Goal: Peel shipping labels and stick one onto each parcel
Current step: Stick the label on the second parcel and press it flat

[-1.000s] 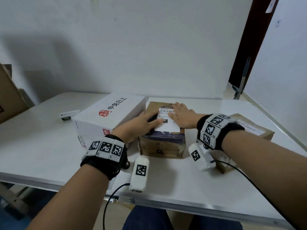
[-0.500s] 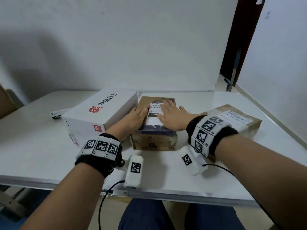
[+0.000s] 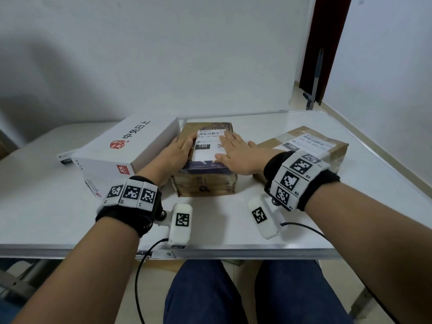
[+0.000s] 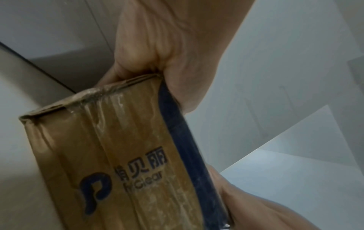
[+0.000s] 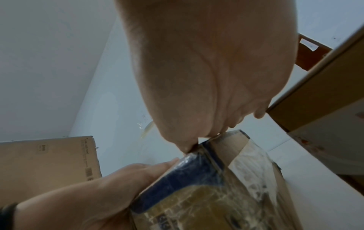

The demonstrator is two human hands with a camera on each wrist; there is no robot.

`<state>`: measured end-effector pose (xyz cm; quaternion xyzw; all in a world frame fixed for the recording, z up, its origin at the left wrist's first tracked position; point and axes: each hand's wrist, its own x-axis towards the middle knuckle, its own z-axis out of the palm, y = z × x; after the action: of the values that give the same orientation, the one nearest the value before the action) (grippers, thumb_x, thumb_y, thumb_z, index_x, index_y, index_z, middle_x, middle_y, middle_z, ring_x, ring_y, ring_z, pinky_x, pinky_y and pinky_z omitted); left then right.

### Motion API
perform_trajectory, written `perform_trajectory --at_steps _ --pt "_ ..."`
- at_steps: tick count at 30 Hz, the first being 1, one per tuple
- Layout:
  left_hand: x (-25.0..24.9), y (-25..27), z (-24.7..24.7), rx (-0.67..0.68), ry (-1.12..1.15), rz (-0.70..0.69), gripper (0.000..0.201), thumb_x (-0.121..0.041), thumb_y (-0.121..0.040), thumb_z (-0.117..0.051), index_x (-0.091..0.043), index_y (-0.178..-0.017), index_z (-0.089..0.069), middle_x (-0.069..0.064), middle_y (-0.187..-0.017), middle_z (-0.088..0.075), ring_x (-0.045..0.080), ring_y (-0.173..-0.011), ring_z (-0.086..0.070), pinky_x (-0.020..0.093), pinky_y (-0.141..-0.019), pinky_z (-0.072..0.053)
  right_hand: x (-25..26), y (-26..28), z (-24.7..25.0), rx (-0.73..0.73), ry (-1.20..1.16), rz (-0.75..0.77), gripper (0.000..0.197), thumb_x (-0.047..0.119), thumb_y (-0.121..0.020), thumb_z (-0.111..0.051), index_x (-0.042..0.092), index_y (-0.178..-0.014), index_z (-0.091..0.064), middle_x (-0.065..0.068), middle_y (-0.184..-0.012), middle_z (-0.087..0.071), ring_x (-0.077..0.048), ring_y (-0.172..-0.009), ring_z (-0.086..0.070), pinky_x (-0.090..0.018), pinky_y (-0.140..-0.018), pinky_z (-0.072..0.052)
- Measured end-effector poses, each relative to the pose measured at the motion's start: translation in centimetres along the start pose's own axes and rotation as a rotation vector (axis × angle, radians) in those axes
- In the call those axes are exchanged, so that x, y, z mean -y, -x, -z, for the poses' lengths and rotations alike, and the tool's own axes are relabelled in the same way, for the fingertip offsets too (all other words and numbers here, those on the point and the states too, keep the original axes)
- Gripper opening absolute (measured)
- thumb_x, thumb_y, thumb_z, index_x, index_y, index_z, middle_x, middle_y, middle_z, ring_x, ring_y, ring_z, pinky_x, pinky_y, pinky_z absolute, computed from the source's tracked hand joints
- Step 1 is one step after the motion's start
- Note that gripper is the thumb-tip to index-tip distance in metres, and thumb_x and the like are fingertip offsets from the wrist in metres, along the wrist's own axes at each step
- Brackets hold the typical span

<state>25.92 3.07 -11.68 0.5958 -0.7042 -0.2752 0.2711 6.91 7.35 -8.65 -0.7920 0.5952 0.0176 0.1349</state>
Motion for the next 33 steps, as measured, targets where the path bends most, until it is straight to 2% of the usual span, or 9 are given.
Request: perform_trajectory --at_steps 10,13,16,19,21,23,26,30,33 --pt "-1.4 -0.8 -0.7 -0.087 0.021 0.105 0.048 -0.044 -0.101 -0.019 -0.038 -0.147 -0.034 0.009 -0.158 -0.021 0.028 -0.143 -0.024 0.042 -0.118 -0.020 -1.5 -0.2 1.6 -0.095 -0.063 -0.032 0.061 0.036 -0.104 -0.019 0.012 -0.154 0.006 -0.005 -0.162 0.013 -0.020 -0.150 0.011 -0.047 -0.121 0.000" --pt "-1.9 -0.5 -0.8 -0.044 0.080 0.002 0.050 -0.049 -0.100 -0.020 -0.035 -0.146 -0.033 0.004 -0.160 -0.015 0.025 -0.148 -0.005 0.041 -0.120 -0.012 -0.7 -1.1 2.3 -0.147 -0.095 -0.028 0.060 0.034 -0.104 -0.017 0.009 -0.154 0.003 -0.006 -0.163 0.010 -0.020 -0.150 0.009 -0.045 -0.121 0.000" --pt "-1.7 0.5 0.3 -0.017 0.104 -0.117 0.047 -0.048 -0.100 -0.032 -0.030 -0.142 -0.041 -0.007 -0.151 -0.028 0.015 -0.145 -0.016 0.035 -0.119 -0.015 -0.6 -2.5 2.5 -0.143 -0.092 -0.046 0.059 0.033 -0.104 -0.018 0.008 -0.154 0.000 -0.007 -0.163 0.007 -0.021 -0.151 0.007 -0.046 -0.121 -0.002" --pt "-0.8 1.6 1.8 0.121 -0.078 -0.194 0.078 -0.057 -0.088 -0.053 -0.023 -0.152 -0.024 -0.012 -0.158 -0.013 0.008 -0.146 -0.012 0.029 -0.119 -0.012 -0.4 -4.2 2.8 -0.150 -0.080 -0.075 0.059 0.034 -0.104 -0.018 0.007 -0.154 -0.004 -0.007 -0.163 0.003 -0.022 -0.151 0.004 -0.047 -0.120 -0.005" --pt "-0.7 2.0 2.1 0.203 -0.245 -0.180 0.099 -0.053 -0.082 -0.065 -0.019 -0.155 -0.008 -0.010 -0.161 0.000 0.006 -0.147 -0.003 0.021 -0.116 -0.006 0.1 -5.4 3.0 -0.147 -0.076 -0.098 0.058 0.034 -0.104 -0.019 0.007 -0.154 -0.006 -0.007 -0.163 0.001 -0.022 -0.151 0.001 -0.047 -0.120 -0.007" --pt "-0.5 1.9 2.2 0.189 -0.329 -0.161 0.110 -0.052 -0.077 -0.071 -0.017 -0.155 -0.002 -0.007 -0.161 0.007 0.007 -0.148 0.001 0.020 -0.116 -0.005 0.7 -6.4 2.7 -0.125 -0.060 -0.129 0.057 0.032 -0.103 -0.020 0.007 -0.153 -0.010 -0.007 -0.163 -0.003 -0.023 -0.150 -0.002 -0.048 -0.120 -0.009" --pt "-0.2 1.8 2.0 0.157 -0.352 -0.171 0.112 -0.053 -0.075 -0.072 -0.017 -0.155 -0.003 -0.004 -0.162 0.005 0.009 -0.148 -0.002 0.022 -0.115 -0.007 1.1 -7.5 1.9 -0.132 0.001 -0.161 0.055 0.031 -0.103 -0.021 0.006 -0.152 -0.017 -0.008 -0.161 -0.012 -0.023 -0.149 -0.009 -0.049 -0.119 -0.012" --pt "-0.3 2.0 2.1 0.144 -0.362 -0.162 0.110 -0.052 -0.075 -0.072 -0.015 -0.155 -0.005 -0.004 -0.162 0.004 0.011 -0.148 -0.005 0.019 -0.113 -0.008 2.0 -8.0 1.1 -0.169 0.099 -0.158 0.058 0.032 -0.102 -0.020 0.007 -0.153 -0.010 -0.005 -0.163 -0.005 -0.022 -0.150 0.000 -0.048 -0.120 -0.004" --pt "-0.3 2.1 2.0 0.146 -0.359 -0.155 0.110 -0.050 -0.077 -0.072 -0.013 -0.154 -0.004 0.000 -0.162 0.005 0.012 -0.149 -0.002 0.020 -0.113 -0.007 3.7 -8.2 0.5 -0.178 0.143 -0.118 0.061 0.036 -0.100 -0.023 0.009 -0.153 -0.012 -0.006 -0.163 -0.007 -0.023 -0.150 -0.003 -0.049 -0.120 -0.005"
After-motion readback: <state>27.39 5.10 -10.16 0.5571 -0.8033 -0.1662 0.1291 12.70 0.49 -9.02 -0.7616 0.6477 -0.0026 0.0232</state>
